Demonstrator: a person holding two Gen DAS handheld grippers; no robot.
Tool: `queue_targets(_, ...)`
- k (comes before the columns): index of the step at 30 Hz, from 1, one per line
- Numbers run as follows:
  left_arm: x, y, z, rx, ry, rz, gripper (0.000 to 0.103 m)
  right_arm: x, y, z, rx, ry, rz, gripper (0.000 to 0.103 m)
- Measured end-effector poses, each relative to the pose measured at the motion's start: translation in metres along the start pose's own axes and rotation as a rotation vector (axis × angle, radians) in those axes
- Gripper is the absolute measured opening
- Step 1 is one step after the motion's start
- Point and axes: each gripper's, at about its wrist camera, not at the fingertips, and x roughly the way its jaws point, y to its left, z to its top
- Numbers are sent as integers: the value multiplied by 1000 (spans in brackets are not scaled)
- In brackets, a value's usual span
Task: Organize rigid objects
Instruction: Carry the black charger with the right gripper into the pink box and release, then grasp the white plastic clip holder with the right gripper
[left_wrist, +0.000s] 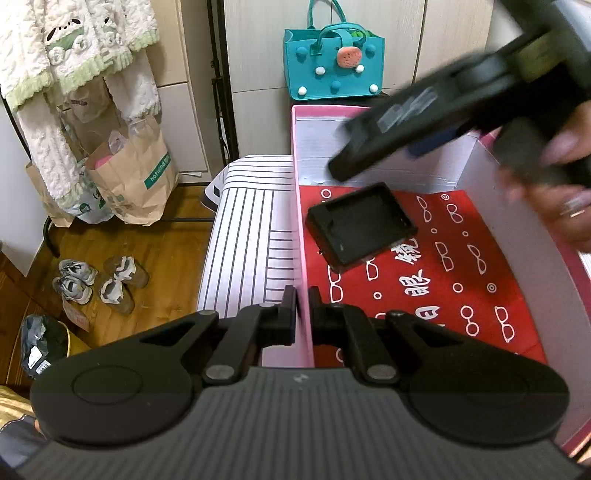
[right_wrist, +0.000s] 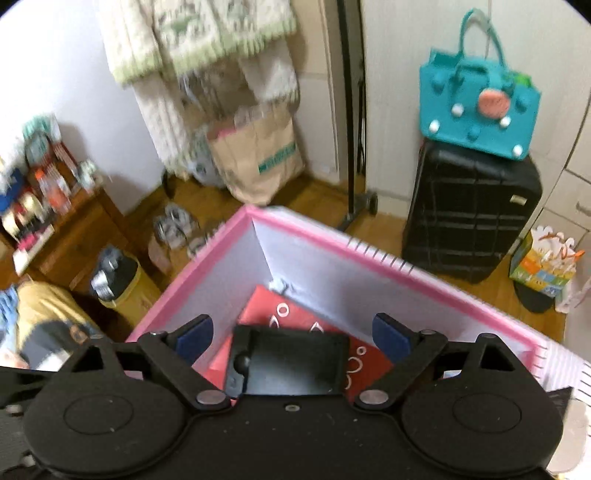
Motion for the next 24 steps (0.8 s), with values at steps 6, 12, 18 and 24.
queue_targets(6, -1, 0, 0, -3, -4, 2, 5, -70, -18, -26, 11, -153, -1, 95)
queue_targets(12, -1, -1, -1, 1, -14, 9, 5, -110, -58, -76, 90, -301, 8, 95)
queue_targets(18, -2, -2, -1, -7, -17, 7, 5, -127, -102, -125, 146, -348, -131, 95)
queue_targets(24, -2, -1, -1, -8, -19, 13, 5, -132, -138, -165, 208, -355, -209, 93)
